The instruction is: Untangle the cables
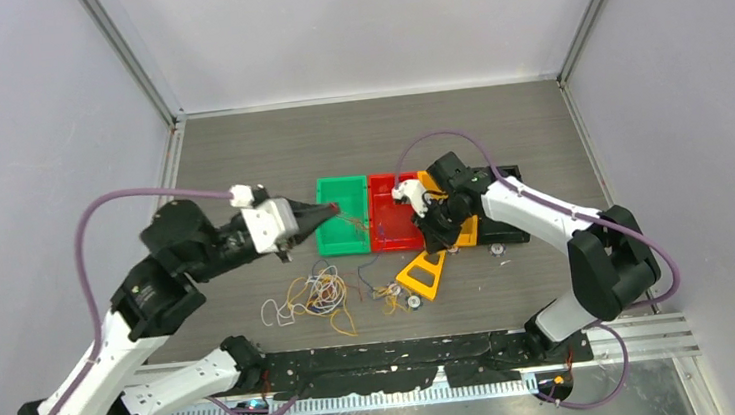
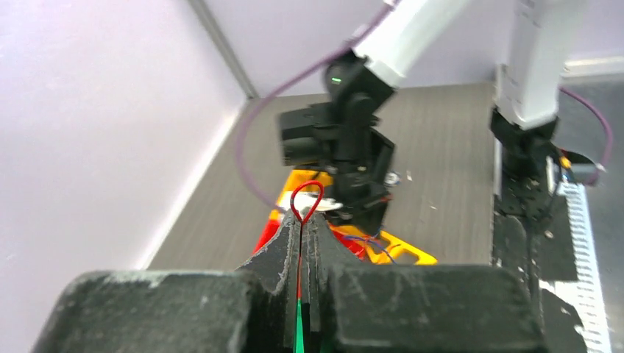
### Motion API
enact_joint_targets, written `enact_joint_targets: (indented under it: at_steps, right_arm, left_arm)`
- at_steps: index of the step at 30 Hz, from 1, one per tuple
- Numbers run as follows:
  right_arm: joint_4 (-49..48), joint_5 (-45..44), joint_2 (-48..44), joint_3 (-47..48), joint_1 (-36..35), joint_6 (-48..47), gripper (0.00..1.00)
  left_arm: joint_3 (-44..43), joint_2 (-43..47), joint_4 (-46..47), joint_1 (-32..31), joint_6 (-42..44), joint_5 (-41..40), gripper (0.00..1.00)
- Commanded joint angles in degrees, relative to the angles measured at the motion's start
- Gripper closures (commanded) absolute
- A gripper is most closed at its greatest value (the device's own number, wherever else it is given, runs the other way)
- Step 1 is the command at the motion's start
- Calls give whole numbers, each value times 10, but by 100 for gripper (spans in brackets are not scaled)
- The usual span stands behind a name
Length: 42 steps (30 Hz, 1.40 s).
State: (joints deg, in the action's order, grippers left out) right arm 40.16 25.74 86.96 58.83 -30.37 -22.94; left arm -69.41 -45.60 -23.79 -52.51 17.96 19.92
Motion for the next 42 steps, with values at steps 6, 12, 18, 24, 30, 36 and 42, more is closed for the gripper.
enact_joint_targets:
  at_steps: [6, 12, 18, 24, 30, 36, 42]
  right_arm:
    - [22, -81, -63, -57, -1, -86, 95]
    - [25, -113, -85, -97, 4, -114, 95]
    - [40, -129, -113, -129, 18, -139, 95]
    - [54, -147, -135, -160, 47, -174, 95]
    - [70, -147, -150, -175, 86, -201, 95]
    - [97, -143, -181, -195, 118, -231, 95]
    - [120, -146, -202, -203, 161, -265, 95]
  left_arm:
    - [-118, 16, -55, 109, -37, -5, 100]
    - [-164, 17, -60, 157, -42, -40, 100]
    - [-183, 23, -69, 189, -16, -149, 100]
    - [-193, 5, -76, 252, 1, -276, 100]
    - [-211, -29, -99, 369, -14, -270, 100]
    - [-213, -65, -111, 516, -52, -175, 100]
    - [-161, -98, -94, 644, -43, -108, 100]
